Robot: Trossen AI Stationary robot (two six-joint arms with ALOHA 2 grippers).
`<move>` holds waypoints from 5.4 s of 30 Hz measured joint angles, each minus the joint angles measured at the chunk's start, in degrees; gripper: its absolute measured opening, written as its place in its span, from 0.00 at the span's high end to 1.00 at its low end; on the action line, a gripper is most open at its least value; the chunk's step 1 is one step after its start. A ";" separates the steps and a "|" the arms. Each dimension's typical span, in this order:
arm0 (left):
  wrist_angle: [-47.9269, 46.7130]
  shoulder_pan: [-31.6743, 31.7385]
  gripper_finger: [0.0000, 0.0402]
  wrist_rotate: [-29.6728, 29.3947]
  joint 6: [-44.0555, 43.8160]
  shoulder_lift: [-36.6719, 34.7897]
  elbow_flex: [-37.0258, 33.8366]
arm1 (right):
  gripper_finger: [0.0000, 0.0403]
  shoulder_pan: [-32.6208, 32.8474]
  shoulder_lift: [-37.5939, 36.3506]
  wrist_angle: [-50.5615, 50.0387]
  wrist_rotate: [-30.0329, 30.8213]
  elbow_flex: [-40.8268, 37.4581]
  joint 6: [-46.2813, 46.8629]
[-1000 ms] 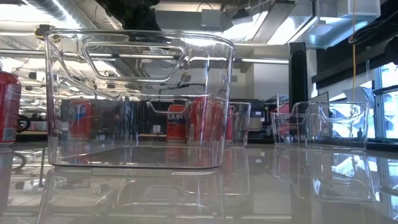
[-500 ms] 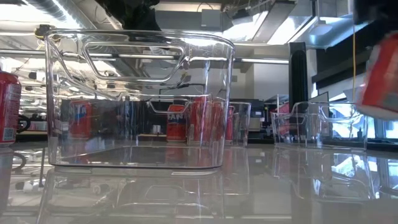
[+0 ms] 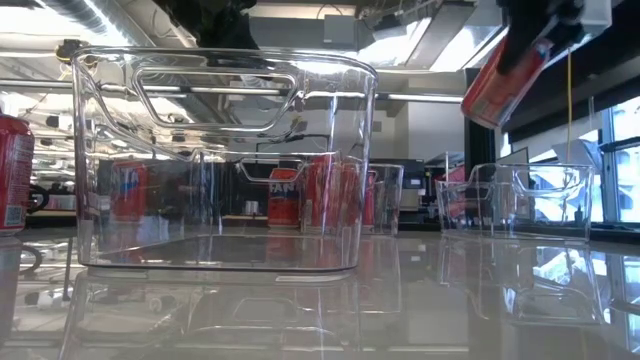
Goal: Sort soda cans
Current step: Put the bottom right red soda can into the top right transparent bin, then adjust the top right transparent bin on the table
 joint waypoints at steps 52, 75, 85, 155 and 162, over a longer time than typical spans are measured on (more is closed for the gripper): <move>-0.08 0.00 0.90 0.00 2.91 -0.02 0.00 | 0.22 -58.72 31.67 23.33 -29.06 0.06 -46.74; -0.15 0.00 0.90 0.00 2.54 -0.01 0.00 | 0.12 -58.59 31.67 22.58 -26.98 0.09 -45.71; -0.30 0.00 0.90 0.00 2.43 -0.01 -0.01 | 0.02 -58.62 31.02 20.19 -26.06 0.10 -47.57; 0.11 0.00 0.90 0.00 2.09 -0.02 -0.02 | 0.03 -43.95 30.34 58.96 -29.51 -17.04 -26.44; 0.07 0.00 0.90 -0.01 2.47 -0.02 -0.01 | 0.03 -42.80 29.33 57.53 -29.15 -16.97 -29.22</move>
